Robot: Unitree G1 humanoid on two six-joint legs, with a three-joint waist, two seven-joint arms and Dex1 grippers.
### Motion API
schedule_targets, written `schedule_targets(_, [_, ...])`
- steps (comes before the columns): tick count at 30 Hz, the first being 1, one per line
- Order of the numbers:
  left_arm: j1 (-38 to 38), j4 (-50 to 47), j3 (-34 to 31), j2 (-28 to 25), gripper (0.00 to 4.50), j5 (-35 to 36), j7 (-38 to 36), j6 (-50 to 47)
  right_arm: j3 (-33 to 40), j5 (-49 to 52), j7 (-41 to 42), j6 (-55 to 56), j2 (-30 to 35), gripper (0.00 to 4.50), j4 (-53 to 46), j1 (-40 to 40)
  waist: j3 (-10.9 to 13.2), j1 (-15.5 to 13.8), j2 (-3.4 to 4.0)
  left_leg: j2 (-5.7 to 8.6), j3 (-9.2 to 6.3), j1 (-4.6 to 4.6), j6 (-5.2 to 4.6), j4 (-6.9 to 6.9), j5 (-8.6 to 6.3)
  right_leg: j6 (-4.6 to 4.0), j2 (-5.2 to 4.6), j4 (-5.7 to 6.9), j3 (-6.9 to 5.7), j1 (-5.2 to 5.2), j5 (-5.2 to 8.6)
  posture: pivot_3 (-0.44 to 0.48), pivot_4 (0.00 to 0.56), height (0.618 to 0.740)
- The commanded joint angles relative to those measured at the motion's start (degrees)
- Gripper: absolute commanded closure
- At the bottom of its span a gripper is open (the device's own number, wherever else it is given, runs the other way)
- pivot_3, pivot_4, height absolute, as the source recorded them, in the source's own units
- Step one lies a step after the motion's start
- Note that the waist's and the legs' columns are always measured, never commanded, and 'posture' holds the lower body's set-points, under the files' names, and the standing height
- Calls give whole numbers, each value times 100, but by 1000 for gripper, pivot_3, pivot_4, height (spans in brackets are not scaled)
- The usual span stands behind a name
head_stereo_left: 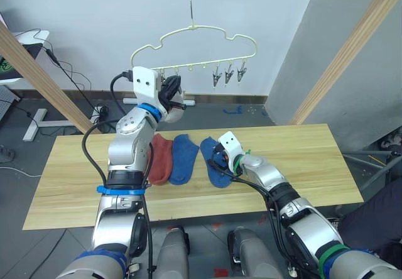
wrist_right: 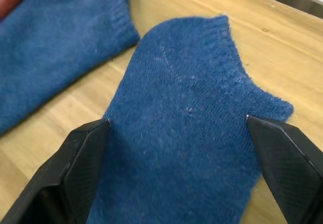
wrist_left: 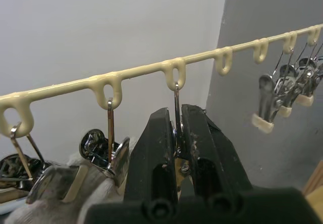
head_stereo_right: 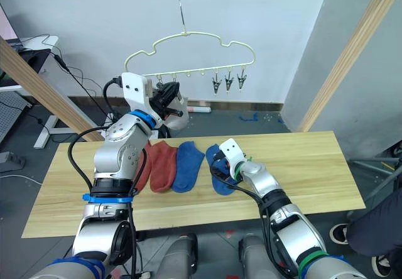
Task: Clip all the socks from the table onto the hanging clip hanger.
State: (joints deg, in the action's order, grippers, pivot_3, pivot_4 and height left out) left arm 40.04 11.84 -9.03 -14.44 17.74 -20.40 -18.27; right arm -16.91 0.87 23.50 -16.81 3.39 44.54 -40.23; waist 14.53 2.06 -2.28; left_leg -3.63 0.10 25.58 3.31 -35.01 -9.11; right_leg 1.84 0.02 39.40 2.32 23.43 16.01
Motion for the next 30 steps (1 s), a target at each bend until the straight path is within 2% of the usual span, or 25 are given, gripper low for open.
schedule_targets(1, [-47, -234, -73, -54, 4500, 30, 83, -65, 13, -194, 109, 145, 57, 943, 317, 42, 0, -5, 0, -1, 1, -6, 0, 0, 0, 0, 1, 2, 1, -4, 0, 12, 226, 740])
schedule_targets(11, [-52, -257, -78, -18, 4500, 24, 151, -106, 110, -325, 283, 181, 85, 4382, 88, 279, 0, -6, 0, -3, 5, -24, 0, 1, 0, 0, 4, 6, 7, -17, 0, 8, 226, 740])
schedule_targets(13, [-15, -232, -151, 38, 4500, 177, 168, -299, 174, -262, 340, 244, 186, 4452, -458, 600, -1, -20, 0, -3, 5, -24, 0, 1, 0, 0, 3, 7, 7, -17, 0, 8, 226, 740])
schedule_targets(16, [39, -286, -536, 224, 4500, 968, 228, -1186, 233, -42, 635, 73, 357, 4452, -1801, 1155, -1, -35, 0, -1, 3, -22, 1, 3, -1, 1, 2, 4, 5, -18, 1, 11, 228, 740])
schedule_targets(21, [264, -185, -1252, 250, 4500, 2273, 295, -2568, 209, 474, 1236, -904, 774, 4452, -4415, 1980, 0, 23, 0, -3, 2, -18, 1, 1, -1, 15, 3, 3, 6, -16, 9, -5, 232, 740])
schedule_targets(24, [441, -35, -1715, 206, 4500, 3183, 419, -3551, 443, 958, 1166, -1717, 809, 4452, -5671, 2107, 0, 58, 0, -7, -6, -28, 2, 0, 0, 26, 9, 16, 3, -16, 15, -19, 219, 740])
schedule_targets(30, [596, 149, -2093, 71, 4500, 3956, 585, -4351, 655, 1557, 998, -2636, 741, 4452, -6756, 1928, -1, 86, -1, -3, -5, -38, 4, -1, 1, 26, 8, 22, 8, -22, 16, -49, 220, 740])
